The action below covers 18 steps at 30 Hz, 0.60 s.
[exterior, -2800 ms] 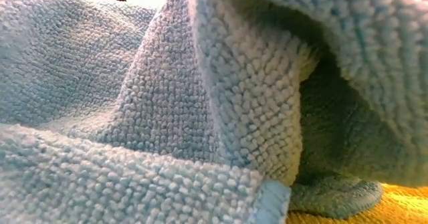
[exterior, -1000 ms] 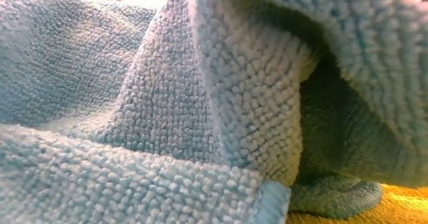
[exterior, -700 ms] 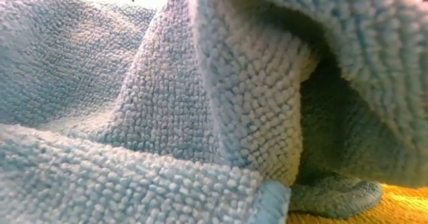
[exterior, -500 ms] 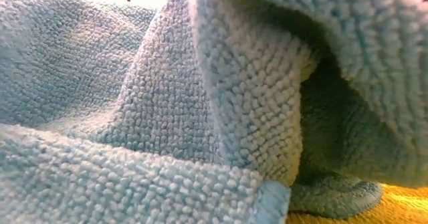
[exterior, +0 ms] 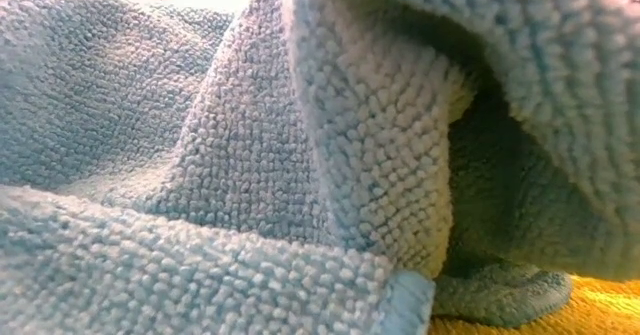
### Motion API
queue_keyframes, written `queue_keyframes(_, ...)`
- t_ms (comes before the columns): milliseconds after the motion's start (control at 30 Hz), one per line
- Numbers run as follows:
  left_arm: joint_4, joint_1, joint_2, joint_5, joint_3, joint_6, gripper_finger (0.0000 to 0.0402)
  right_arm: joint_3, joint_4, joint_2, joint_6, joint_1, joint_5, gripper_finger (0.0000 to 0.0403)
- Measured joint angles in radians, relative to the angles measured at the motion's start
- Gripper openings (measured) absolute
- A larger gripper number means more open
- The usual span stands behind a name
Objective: Sort microfiber towel by color & place in baskets
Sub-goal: Put the blue towel into the top transparent bin
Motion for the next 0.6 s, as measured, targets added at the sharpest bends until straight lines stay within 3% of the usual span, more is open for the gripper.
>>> queue_keyframes(367,-0.036,0.09,0.0,-0.371,0.362,0.34,0.0,0.0,0.02,0.0,0.011,0.0,0.072,0.0197)
queue_keyframes(500,0.058,0.2,0.0,-0.421,0.454,0.629,0.0,0.0,0.045,0.001,0.011,0.0,0.115,0.0197)
queue_keyframes(600,0.249,0.306,0.0,-0.394,0.48,0.923,0.0,0.0,0.054,0.001,0.02,0.0,0.122,0.0197)
